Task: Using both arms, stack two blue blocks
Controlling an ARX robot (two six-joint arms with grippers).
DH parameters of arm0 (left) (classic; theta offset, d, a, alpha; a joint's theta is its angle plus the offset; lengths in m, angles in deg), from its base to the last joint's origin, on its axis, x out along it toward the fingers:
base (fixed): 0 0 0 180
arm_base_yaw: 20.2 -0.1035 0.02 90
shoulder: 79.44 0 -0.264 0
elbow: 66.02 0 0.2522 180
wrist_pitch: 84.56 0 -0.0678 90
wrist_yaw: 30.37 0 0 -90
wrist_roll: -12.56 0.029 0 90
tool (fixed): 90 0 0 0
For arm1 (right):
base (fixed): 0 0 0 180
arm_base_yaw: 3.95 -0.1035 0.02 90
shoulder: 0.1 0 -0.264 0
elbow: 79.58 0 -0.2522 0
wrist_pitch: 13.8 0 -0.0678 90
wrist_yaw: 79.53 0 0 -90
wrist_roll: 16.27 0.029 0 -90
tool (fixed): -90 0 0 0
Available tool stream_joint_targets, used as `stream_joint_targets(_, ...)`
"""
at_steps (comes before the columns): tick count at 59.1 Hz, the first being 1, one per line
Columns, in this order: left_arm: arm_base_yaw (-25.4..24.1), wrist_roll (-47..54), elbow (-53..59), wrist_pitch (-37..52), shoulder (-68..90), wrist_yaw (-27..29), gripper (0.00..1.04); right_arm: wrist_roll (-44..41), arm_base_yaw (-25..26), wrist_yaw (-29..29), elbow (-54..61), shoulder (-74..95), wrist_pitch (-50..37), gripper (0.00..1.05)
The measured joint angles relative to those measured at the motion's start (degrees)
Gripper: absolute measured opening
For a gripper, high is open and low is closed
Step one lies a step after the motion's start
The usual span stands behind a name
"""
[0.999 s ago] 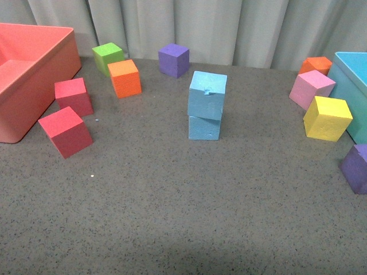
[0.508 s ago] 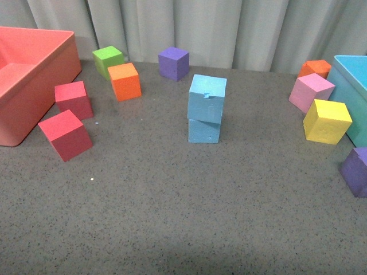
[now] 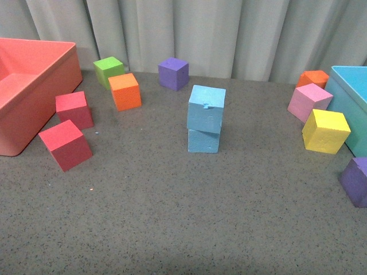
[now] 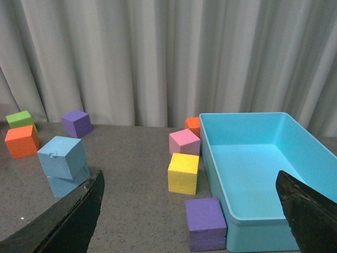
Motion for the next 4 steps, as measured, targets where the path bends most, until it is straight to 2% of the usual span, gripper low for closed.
stream_joint_targets(4, 0.0, 0.0, 0.0, 0.0, 0.0, 0.0, 0.98, 0.0, 0.0, 0.0, 0.0, 0.0, 0.0, 0.95)
